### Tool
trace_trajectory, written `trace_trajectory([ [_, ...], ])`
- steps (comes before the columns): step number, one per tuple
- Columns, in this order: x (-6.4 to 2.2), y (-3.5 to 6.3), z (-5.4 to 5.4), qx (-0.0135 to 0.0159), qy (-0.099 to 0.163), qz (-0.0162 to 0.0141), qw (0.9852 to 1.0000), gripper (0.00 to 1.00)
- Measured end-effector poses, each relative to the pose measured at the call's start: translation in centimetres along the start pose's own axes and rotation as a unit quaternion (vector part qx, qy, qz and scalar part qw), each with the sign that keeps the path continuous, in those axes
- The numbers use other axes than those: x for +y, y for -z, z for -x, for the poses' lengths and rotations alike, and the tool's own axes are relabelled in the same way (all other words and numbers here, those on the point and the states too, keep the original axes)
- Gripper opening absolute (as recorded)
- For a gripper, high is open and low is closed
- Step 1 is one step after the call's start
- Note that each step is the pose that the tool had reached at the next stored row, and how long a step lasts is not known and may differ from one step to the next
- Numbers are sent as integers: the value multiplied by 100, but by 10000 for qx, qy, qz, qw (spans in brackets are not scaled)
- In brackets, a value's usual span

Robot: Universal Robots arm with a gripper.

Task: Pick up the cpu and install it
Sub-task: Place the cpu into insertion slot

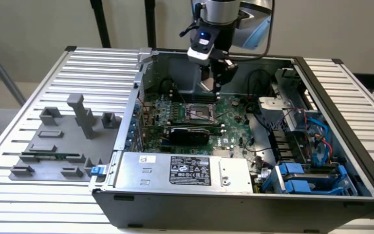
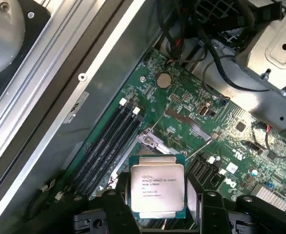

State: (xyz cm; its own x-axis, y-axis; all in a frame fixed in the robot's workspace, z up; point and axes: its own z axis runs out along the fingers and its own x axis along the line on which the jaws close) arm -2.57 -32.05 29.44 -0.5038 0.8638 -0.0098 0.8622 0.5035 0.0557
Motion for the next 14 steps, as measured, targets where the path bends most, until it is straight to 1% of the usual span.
trace_trajectory([
  [2, -1, -9, 0, -10, -179, -2, 9998, 55],
  [4, -1, -17, 0, -20, -359, -4, 9994, 55],
  [7, -2, -31, 0, -35, -631, -6, 9980, 55],
  [11, -3, -49, 0, -56, -996, -10, 9950, 55],
  [14, -3, -62, -1, -70, -1264, -12, 9919, 55],
])
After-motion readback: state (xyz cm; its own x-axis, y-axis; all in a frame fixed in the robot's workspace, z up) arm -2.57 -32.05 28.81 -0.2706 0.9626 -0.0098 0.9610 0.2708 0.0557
